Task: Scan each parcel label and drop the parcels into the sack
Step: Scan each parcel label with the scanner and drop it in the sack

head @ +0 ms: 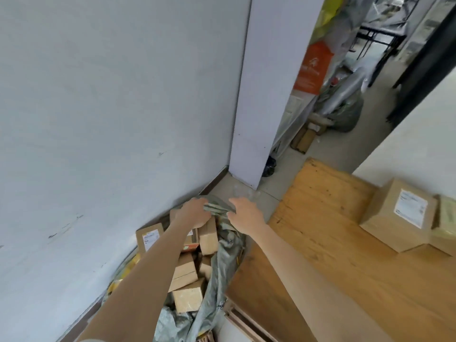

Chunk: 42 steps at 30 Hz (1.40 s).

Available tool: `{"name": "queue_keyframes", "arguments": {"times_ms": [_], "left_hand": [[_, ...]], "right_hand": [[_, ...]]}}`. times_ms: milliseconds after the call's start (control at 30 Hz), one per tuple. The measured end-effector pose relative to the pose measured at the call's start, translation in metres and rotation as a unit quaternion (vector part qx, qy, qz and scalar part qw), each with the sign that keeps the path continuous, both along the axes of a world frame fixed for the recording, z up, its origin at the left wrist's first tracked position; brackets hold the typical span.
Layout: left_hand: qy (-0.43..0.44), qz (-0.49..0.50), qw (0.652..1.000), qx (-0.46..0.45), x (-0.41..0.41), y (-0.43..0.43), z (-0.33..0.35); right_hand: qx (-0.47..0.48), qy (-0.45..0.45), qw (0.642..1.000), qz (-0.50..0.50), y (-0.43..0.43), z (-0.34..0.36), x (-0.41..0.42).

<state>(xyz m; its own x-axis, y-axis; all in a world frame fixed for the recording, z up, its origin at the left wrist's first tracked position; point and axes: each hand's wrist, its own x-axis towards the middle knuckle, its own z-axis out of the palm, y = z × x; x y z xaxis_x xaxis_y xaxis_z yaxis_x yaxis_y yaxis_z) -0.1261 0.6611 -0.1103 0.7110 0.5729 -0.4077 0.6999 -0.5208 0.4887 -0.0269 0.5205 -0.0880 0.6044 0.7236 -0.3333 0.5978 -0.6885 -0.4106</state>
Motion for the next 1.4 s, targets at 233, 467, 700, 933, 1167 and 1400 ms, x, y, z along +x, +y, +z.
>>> {"name": "queue_keyframes", "arguments": {"times_ms": [233,467,700,933,1167,1400], "left_hand": [[0.009,-0.11,0.994,0.028,0.082,-0.132,0.024],[-0.012,-0.153,0.988,0.023,0.132,-0.279,0.036],[0.029,-0.23,0.972,0.044,0.183,-0.389,0.048],[0.006,-0.254,0.966,0.052,0.237,-0.414,0.057],[-0.005,-0.245,0.968,0.047,0.28,-0.427,0.041],[-0.06,-0.191,0.98,0.005,0.311,-0.419,0.029]], "right_hand": [[0.017,-0.041,0.996,-0.081,-0.155,0.025,0.063],[0.025,-0.032,0.992,-0.123,-0.31,0.033,0.11],[0.027,-0.035,0.981,-0.187,-0.43,0.033,0.153],[0.055,-0.005,0.969,-0.241,-0.465,0.026,0.179],[0.087,0.031,0.961,-0.262,-0.468,0.019,0.22],[0.1,0.066,0.956,-0.269,-0.451,0.008,0.251]]}}
